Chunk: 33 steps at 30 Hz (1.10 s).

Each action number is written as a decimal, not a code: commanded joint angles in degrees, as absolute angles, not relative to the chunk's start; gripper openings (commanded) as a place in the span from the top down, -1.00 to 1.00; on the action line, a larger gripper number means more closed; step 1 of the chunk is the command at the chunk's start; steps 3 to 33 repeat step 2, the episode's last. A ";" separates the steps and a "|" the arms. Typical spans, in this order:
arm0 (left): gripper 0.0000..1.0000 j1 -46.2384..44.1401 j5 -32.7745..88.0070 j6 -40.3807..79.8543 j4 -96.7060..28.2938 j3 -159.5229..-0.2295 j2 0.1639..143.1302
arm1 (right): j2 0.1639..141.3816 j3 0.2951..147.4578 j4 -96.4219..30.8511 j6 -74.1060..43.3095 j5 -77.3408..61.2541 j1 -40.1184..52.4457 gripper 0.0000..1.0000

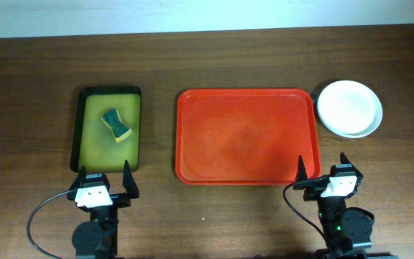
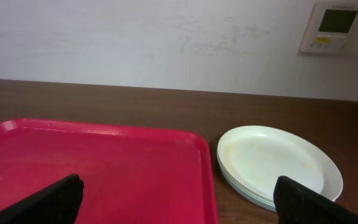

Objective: Clean dirty plates on tray and stack at the side

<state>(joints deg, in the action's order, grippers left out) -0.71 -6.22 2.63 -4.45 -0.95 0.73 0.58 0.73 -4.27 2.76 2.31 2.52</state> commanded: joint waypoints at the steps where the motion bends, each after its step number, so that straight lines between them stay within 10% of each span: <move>1: -0.99 -0.43 -6.26 2.98 -4.12 -0.49 0.30 | 0.19 0.32 -4.62 2.79 1.80 2.13 -0.97; 33: -0.99 -0.43 -6.26 2.98 -4.12 -0.49 0.30 | 0.19 0.32 -4.60 2.79 1.80 2.13 -0.97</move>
